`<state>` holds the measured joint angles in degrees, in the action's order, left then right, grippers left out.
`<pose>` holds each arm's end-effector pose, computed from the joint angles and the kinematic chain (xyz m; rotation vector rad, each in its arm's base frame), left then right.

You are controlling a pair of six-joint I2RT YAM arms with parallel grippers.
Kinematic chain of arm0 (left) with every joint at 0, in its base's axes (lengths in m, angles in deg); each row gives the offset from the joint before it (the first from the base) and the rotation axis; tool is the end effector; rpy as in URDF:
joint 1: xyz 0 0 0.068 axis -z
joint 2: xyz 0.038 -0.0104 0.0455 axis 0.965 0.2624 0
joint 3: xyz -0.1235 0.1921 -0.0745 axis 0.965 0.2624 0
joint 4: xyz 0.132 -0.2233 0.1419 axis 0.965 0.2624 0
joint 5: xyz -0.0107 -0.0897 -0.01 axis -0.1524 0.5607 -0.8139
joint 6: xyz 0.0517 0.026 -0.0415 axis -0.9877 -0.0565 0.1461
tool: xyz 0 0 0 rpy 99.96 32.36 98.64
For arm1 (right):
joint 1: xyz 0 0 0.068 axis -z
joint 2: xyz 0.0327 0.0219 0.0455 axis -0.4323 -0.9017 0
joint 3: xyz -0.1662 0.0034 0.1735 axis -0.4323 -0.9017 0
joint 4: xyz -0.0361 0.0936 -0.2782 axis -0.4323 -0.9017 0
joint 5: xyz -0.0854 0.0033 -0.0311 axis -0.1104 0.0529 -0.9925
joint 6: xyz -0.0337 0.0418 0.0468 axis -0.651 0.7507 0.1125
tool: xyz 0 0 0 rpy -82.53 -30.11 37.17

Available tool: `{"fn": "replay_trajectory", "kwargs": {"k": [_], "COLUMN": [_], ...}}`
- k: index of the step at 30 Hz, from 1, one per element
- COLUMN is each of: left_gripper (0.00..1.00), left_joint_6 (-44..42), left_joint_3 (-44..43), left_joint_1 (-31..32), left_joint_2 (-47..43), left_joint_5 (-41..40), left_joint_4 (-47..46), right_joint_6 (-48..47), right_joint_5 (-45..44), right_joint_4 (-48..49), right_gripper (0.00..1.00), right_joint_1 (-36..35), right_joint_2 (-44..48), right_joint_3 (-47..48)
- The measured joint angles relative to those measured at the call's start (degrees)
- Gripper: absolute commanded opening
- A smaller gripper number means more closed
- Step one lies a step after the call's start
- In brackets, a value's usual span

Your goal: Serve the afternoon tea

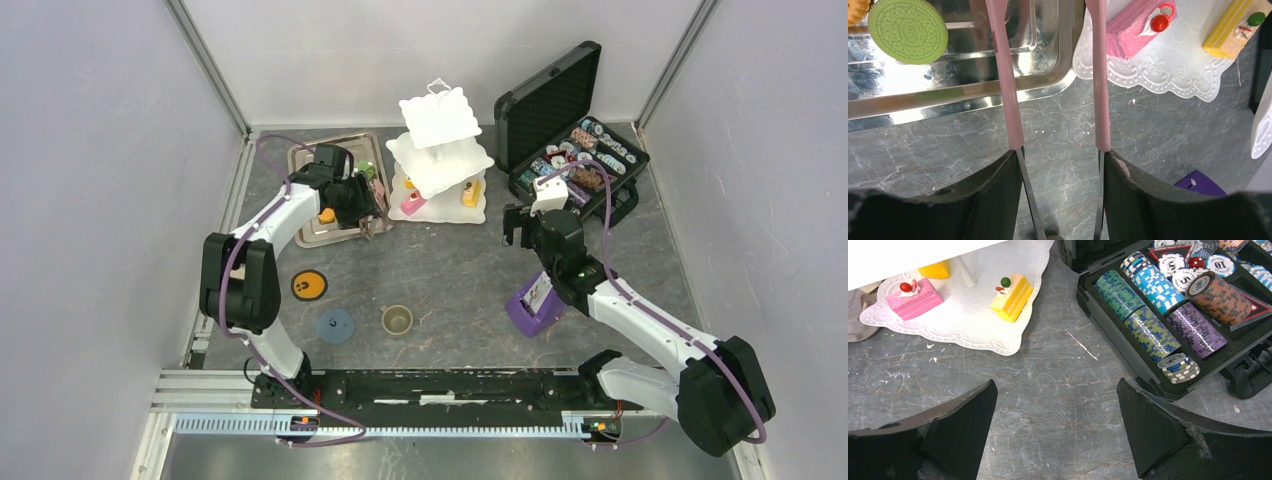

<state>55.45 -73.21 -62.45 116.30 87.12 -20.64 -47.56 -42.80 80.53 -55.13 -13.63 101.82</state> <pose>0.3873 -0.0968 0.1632 -0.3952 2.6220 -0.5426 0.2814 0.1367 0.1954 -0.0987 1.8714 0.1453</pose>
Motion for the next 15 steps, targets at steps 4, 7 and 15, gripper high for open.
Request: {"fn": "replay_trajectory", "kwargs": {"k": [4, 7, 15], "left_gripper": [0.63, 0.63, 0.63], "left_joint_6": [0.00, 0.00, -0.02], "left_joint_3": [-0.90, -2.05, -3.52], "left_joint_1": [0.00, 0.00, 0.00], "left_joint_2": [0.94, 2.12, 5.35], "left_joint_5": [-0.13, -0.61, -1.27], "left_joint_4": [0.00, -0.15, -1.18], "right_joint_6": [0.00, 0.00, 0.00], "right_joint_5": [0.00, 0.00, 0.00], "right_joint_4": [0.00, 0.00, 0.00], "right_gripper": [0.98, 0.98, 0.98], "right_joint_1": [0.00, 0.00, 0.00], "right_joint_2": [-0.20, -0.20, -0.22], "right_joint_3": [0.00, -0.02, 0.00]}}
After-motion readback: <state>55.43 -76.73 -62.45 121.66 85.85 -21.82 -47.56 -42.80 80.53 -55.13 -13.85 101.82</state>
